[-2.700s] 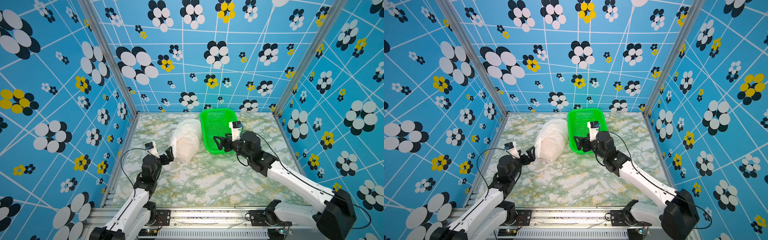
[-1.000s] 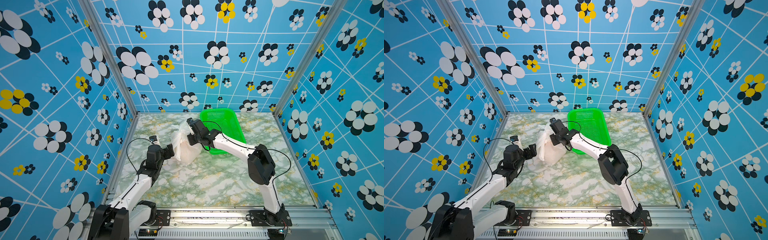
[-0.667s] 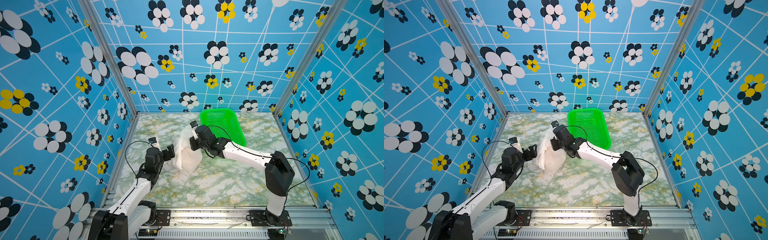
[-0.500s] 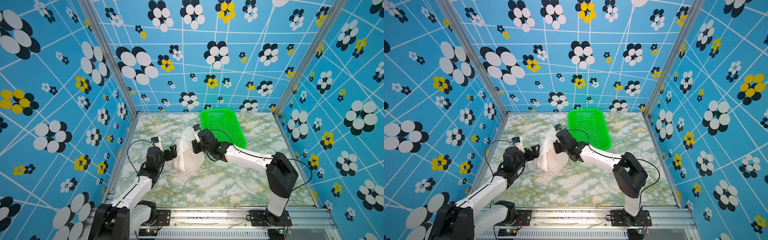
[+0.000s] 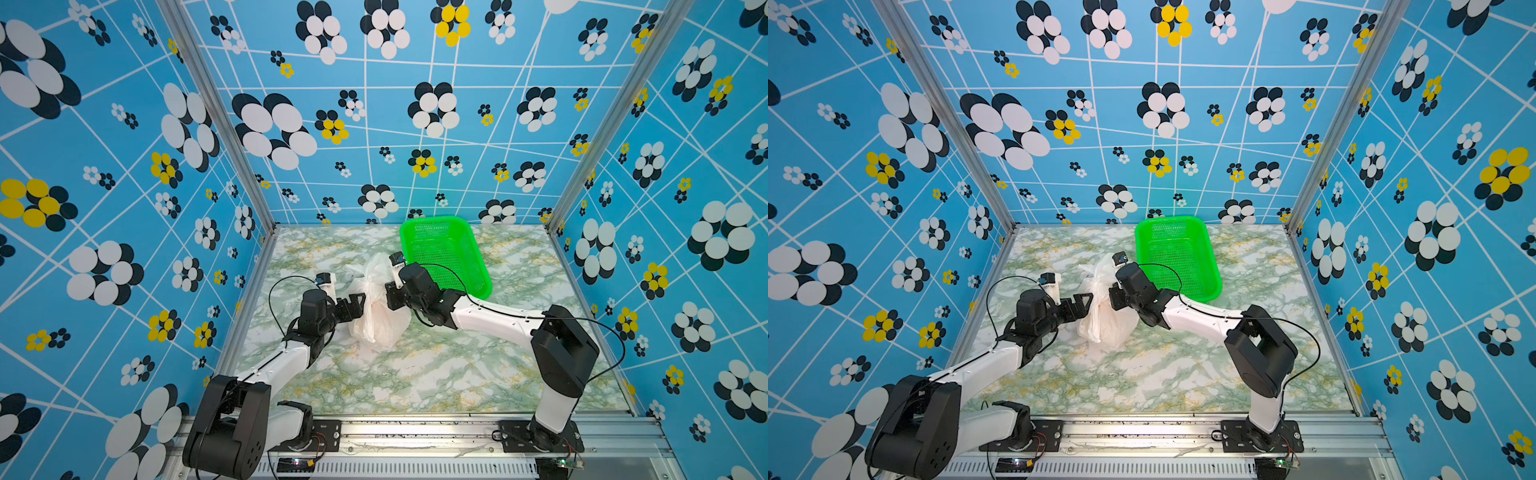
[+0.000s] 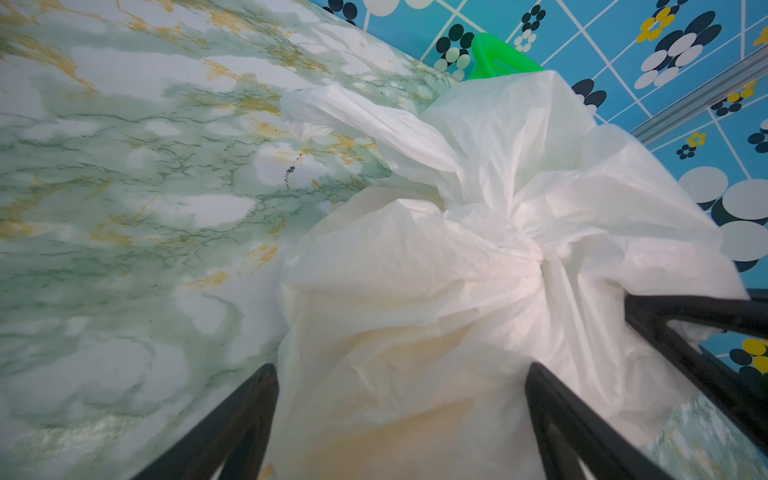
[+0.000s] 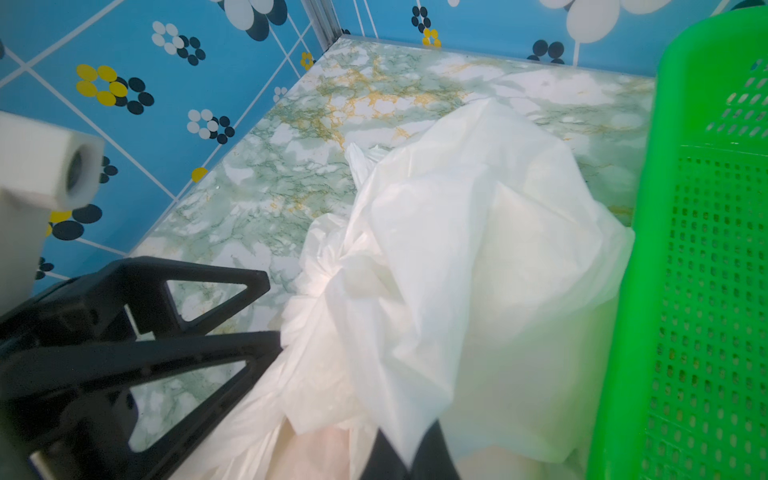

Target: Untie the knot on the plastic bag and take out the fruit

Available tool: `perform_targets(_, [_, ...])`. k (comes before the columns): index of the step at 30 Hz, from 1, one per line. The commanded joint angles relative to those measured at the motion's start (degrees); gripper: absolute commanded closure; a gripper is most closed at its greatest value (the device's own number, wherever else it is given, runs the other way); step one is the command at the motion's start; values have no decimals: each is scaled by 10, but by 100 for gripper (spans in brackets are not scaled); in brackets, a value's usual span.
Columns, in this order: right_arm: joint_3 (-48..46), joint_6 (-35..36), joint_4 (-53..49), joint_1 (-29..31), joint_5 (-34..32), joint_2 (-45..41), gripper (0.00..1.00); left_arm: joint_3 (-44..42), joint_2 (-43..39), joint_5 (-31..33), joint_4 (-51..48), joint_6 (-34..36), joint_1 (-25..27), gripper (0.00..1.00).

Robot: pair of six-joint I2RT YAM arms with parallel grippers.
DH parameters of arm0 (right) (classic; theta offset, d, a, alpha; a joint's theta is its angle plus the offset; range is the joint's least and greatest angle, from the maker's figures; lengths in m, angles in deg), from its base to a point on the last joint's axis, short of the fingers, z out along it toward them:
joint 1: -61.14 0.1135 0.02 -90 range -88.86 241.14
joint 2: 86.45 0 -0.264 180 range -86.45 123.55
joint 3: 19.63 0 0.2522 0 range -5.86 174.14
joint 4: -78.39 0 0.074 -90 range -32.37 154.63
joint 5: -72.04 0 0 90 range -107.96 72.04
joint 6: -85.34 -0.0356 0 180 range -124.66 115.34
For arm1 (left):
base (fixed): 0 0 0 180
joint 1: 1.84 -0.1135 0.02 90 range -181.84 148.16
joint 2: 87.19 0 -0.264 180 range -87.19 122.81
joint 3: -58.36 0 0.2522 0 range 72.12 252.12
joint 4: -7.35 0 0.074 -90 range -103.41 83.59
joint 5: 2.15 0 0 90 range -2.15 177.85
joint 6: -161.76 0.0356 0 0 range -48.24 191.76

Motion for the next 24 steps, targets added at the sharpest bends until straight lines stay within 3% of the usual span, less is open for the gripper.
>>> perform_targets(1, [-15, -5, 18, -1, -1, -18, 100, -4, -34, -1, 27, -26, 4, 6])
perform_targets(11, [-32, -9, 41, -1, 15, -29, 100, -2, -45, 0, 16, -31, 25, 6])
perform_targets(18, [-43, -10, 51, 0, 22, -36, 100, 17, 11, -15, 36, -46, 26, 29])
perform_targets(23, [-43, -11, 53, 0, 26, -32, 100, 25, 39, -40, 60, -57, 26, 33])
perform_targets(24, [-42, -13, 54, 1, 26, -30, 100, 25, 40, -42, 63, -58, 26, 38])
